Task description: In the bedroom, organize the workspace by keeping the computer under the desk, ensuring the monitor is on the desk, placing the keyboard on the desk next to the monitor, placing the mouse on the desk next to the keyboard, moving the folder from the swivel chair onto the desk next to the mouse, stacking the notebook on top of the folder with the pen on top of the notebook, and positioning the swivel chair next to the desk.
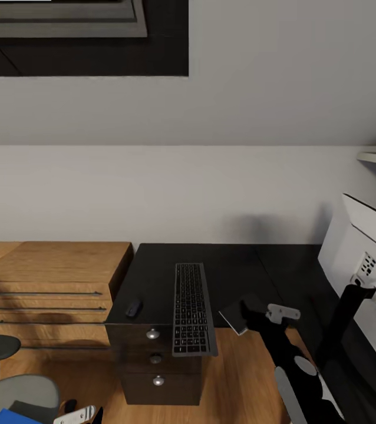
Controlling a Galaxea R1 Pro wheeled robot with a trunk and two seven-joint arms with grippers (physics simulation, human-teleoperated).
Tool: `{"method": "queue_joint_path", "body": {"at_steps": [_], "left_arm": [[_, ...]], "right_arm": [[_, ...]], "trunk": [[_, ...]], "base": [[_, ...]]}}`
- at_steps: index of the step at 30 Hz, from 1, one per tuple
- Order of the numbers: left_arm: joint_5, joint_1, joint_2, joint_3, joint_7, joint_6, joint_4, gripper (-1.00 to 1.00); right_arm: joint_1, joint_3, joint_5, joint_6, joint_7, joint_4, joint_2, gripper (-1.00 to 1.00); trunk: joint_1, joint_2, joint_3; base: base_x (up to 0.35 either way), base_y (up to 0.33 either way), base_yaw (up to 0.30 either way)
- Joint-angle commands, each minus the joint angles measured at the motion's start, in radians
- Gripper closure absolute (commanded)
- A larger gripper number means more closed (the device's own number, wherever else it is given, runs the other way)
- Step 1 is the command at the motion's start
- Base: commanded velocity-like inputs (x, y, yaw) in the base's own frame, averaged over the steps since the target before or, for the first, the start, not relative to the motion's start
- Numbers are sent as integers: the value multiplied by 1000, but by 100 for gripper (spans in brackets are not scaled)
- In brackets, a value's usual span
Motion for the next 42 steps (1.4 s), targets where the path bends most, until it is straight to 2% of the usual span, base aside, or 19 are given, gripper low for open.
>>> {"method": "queue_joint_path", "body": {"at_steps": [1,2,5,7,9,10,11,15,19,25,33,42], "left_arm": [[10,0,0,0,1,2,-1,-100],[9,0,0,0,1,2,-1,-100],[9,0,0,1,1,2,-1,-100],[9,0,0,0,1,2,-1,-100],[9,0,-1,0,1,2,-1,-100],[9,0,-1,0,1,1,-1,-100],[9,0,0,0,0,1,-1,-100],[9,0,0,0,0,1,-1,-100],[8,6,-4,6,6,-5,5,-100],[8,40,-5,39,11,-3,39,-100],[7,59,13,84,8,-43,84,-100],[7,60,14,85,8,-93,134,-100]], "right_arm": [[0,8,8,5,-16,-3,7,-100],[2,14,27,6,-47,-1,24,-100],[14,18,39,3,-137,1,51,-100],[27,32,43,-1,-211,-4,62,-100],[32,55,45,-2,-257,-9,66,-100],[39,134,53,-4,-340,-25,63,-100],[41,152,55,-5,-360,-32,56,-100],[43,176,56,-6,-388,-44,39,-100],[38,188,50,0,-398,-42,42,-100],[17,189,27,25,-397,-19,44,-100],[20,191,26,18,-396,-7,21,-100],[20,193,26,17,-396,-6,19,-100]], "trunk": [[-4,7,2],[-8,14,5],[-19,35,15],[-27,49,21],[-35,63,27],[-35,63,27],[-35,63,27],[-35,63,27],[-35,63,27],[-35,63,27],[-35,63,27],[-35,63,28]], "base": [[0,0,0],[0,0,0],[0,0,0],[0,0,0],[0,0,0],[0,0,0],[0,0,0],[0,0,0],[0,0,0],[0,0,0],[0,0,0],[0,0,-33]]}}
